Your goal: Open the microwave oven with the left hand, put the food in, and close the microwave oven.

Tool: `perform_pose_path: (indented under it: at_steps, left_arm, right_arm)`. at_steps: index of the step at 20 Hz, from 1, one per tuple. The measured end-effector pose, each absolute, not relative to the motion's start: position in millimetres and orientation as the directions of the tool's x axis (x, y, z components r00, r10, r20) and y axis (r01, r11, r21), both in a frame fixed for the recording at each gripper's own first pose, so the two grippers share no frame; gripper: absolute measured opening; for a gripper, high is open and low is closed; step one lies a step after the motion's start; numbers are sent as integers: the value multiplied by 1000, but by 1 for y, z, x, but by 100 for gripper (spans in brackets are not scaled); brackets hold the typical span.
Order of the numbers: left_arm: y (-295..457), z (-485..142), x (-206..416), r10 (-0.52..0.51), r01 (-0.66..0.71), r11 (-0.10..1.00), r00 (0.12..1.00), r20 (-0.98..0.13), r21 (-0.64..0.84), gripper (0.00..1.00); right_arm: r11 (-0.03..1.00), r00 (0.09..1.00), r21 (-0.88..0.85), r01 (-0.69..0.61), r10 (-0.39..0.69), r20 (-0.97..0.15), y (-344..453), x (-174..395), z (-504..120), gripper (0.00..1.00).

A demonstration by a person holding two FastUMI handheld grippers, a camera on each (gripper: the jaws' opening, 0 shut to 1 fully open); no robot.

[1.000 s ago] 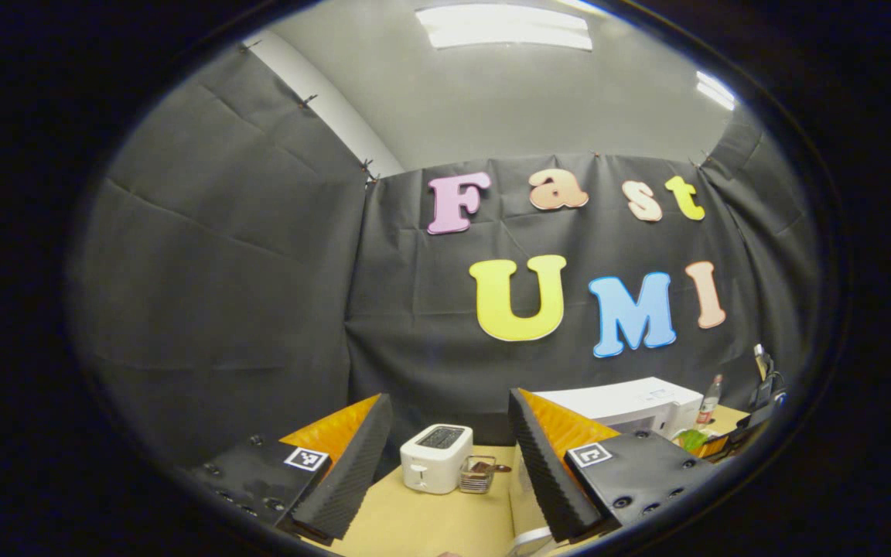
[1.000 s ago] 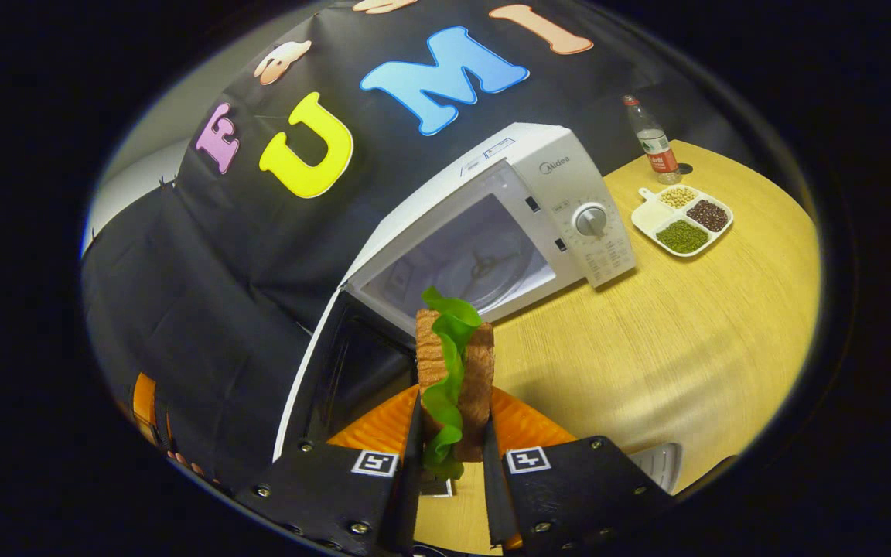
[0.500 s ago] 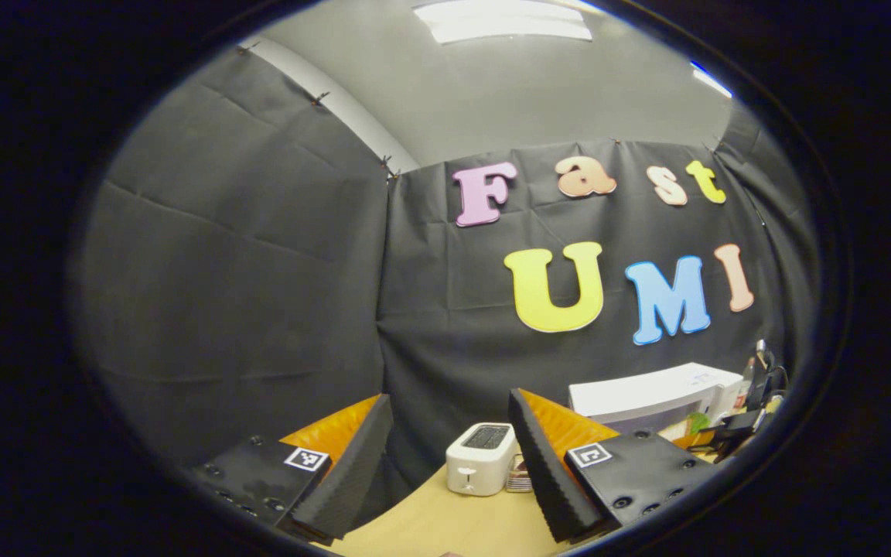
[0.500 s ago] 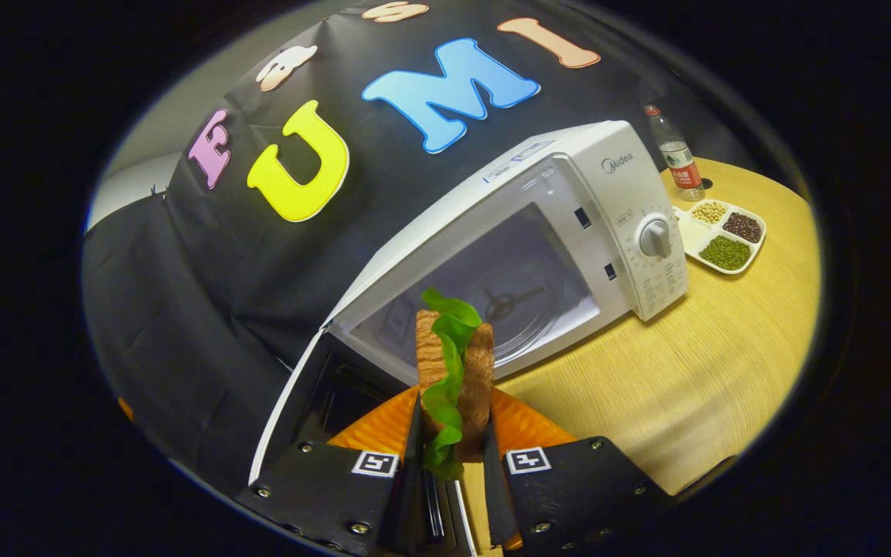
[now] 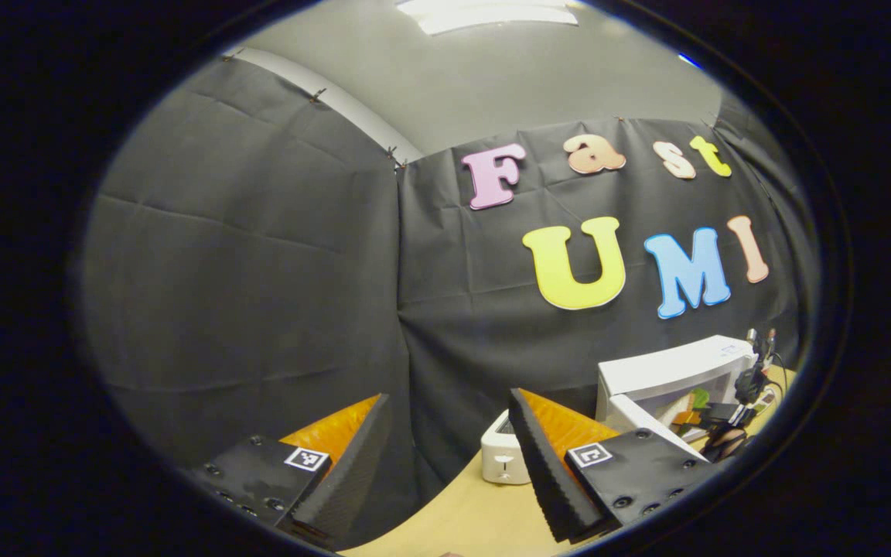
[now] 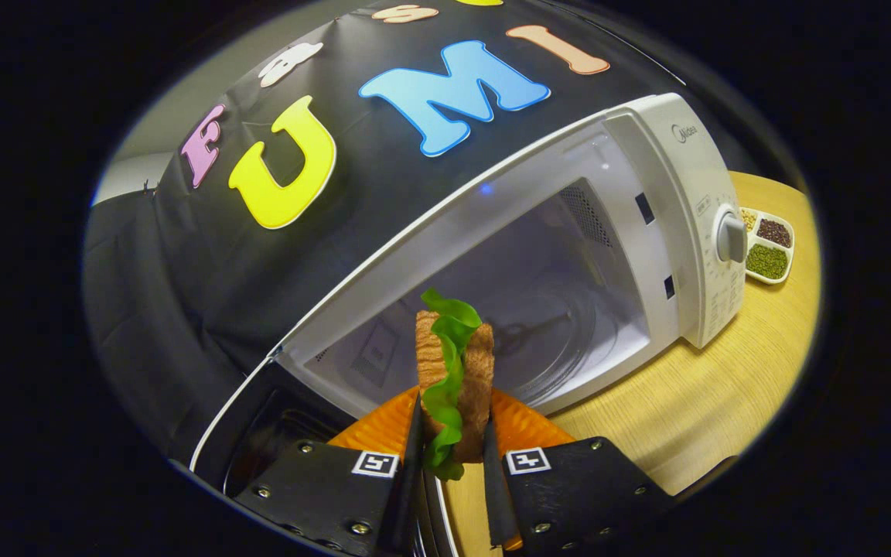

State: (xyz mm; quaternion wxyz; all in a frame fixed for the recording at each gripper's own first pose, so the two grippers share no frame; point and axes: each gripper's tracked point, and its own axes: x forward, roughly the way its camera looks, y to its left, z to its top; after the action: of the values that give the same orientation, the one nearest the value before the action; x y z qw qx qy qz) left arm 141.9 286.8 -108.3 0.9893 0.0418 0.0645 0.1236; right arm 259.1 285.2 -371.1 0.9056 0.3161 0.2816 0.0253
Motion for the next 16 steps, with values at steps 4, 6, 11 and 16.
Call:
perform_pose_path:
  at_steps: [4, 6, 11, 16]
  left_arm:
    - [287, -118, 141, 254, -240, 964, 957, -142, 112, 99]
    - [287, -120, 143, 252, -234, 964, 956, -149, 128, 100]
    - [281, -122, 147, 236, -214, 966, 960, -152, 146, 100]
    - [279, -130, 150, 225, -202, 968, 961, -161, 147, 100]
  right_arm:
    - [783, 843, 608, 133, 233, -484, 287, 286, -389, 36]
    - [792, 842, 593, 141, 219, -493, 283, 292, -398, 36]
    - [814, 793, 521, 256, 131, -594, 267, 293, -424, 42]
    - [907, 787, 324, 270, -14, -617, 247, 288, -430, 55]
